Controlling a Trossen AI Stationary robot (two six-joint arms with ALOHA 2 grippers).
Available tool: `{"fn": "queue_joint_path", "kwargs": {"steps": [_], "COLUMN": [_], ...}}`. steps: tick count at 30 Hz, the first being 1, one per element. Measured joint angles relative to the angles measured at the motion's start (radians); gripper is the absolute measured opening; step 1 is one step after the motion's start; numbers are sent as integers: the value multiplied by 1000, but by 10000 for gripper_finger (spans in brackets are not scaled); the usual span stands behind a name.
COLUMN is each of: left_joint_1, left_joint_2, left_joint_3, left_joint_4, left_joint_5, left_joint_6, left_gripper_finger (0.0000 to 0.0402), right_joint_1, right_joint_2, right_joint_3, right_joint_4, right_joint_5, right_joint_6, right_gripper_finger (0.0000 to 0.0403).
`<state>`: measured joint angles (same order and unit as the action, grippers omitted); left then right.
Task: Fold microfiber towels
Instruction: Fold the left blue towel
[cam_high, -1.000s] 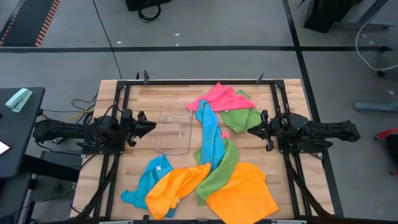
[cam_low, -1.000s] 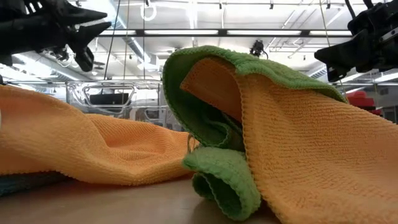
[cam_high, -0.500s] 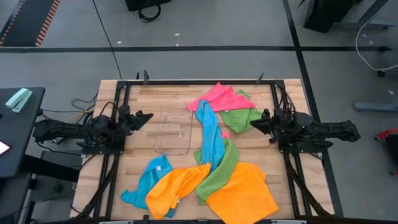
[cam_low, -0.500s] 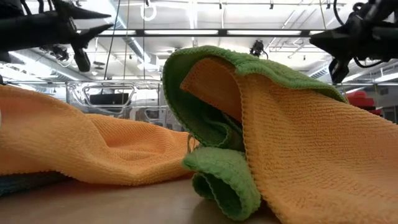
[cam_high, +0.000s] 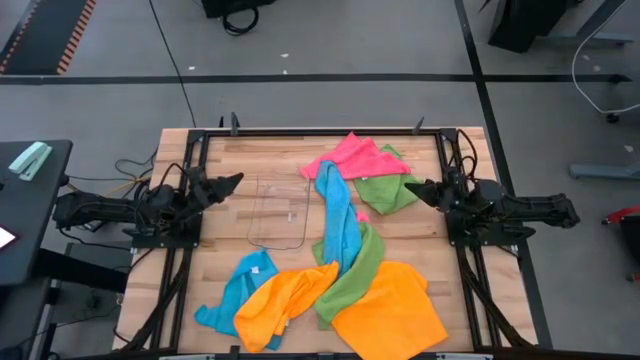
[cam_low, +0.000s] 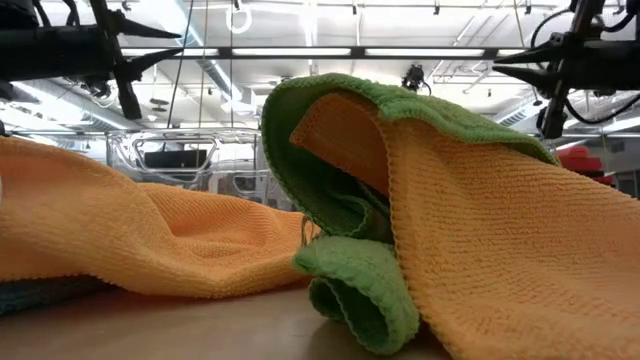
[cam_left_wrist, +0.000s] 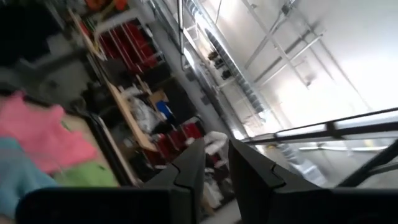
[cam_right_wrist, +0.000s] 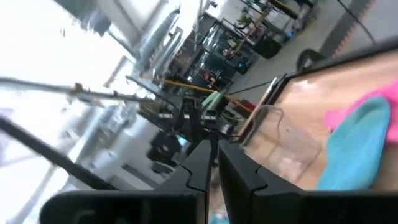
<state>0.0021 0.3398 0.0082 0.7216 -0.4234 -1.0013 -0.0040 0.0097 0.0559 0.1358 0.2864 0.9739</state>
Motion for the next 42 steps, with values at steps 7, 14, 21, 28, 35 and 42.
{"fn": "queue_joint_path", "kwargs": {"steps": [7, 14, 21, 28, 35, 42], "left_joint_1": [0, 0, 0, -40, -141, -271], "left_joint_2": [0, 0, 0, 30, 133, 259], "left_joint_3": [0, 39, 105, 264, 455, 581], "left_joint_4": [3, 9, -20, -302, -610, -786], "left_joint_5": [8, 240, 296, 355, 420, 437], "left_joint_6": [-64, -69, -38, 42, 45, -54], "left_gripper_finger": [73, 71, 68, 66, 66, 66], "right_joint_1": [0, 0, 0, 0, 0, 0], "right_joint_2": [9, 47, 111, 156, 185, 221], "right_joint_3": [0, 0, 0, 0, 0, 0], "right_joint_4": [6, 11, 39, 93, 107, 210], "right_joint_5": [109, 113, 109, 71, 63, 41], "right_joint_6": [226, 256, 317, 364, 359, 306], "right_gripper_finger": [37, 37, 37, 37, 37, 37]}}
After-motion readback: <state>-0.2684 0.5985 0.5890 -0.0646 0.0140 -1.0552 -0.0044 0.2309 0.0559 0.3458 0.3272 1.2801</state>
